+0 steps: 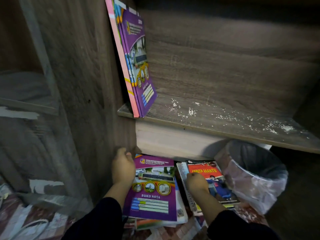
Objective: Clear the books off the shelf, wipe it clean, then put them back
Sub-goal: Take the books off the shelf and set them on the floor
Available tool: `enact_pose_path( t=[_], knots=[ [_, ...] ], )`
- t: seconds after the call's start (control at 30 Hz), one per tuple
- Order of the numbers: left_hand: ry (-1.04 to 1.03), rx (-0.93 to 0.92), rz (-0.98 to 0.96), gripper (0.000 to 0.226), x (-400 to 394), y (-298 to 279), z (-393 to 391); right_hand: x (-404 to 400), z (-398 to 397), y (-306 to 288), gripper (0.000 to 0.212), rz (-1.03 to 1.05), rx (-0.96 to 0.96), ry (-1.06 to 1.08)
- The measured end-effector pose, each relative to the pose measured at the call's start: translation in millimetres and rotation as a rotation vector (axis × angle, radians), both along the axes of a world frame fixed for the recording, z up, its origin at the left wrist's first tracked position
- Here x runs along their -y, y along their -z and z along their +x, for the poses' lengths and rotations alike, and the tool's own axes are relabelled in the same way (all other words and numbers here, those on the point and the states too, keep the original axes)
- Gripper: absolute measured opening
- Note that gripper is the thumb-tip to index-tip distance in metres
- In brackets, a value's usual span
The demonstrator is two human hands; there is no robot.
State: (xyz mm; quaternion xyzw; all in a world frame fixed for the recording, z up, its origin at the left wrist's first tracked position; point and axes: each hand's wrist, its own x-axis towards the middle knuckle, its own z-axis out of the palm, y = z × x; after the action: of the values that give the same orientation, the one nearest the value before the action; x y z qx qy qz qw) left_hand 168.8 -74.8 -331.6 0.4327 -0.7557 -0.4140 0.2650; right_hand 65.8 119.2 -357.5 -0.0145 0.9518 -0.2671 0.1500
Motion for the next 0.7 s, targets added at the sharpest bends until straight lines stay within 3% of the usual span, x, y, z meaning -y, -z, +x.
enact_pose_path(
  t=[0.13, 0.23, 0.47, 0.7],
  knots=[
    [-0.031, -0.274, -0.359, 0.018, -1, -68, 3, 10, 10, -32, 0.033, -0.218, -0.075, -0.033],
    [0.010, -0.346, -0.465, 0.019, 3, -122, -5, 23, 15, -71, 0.030, -0.369, -0.181, -0.079],
    [-0.028, -0.369, -0.443, 0.030, 17, -196, -23, 69, 14, -153, 0.026, -0.496, -0.292, -0.227],
    [0.071, -0.293, -0.115, 0.050, 35, -208, -50, 135, 5, -173, 0.031, -0.613, -0.223, -0.356]
  ],
)
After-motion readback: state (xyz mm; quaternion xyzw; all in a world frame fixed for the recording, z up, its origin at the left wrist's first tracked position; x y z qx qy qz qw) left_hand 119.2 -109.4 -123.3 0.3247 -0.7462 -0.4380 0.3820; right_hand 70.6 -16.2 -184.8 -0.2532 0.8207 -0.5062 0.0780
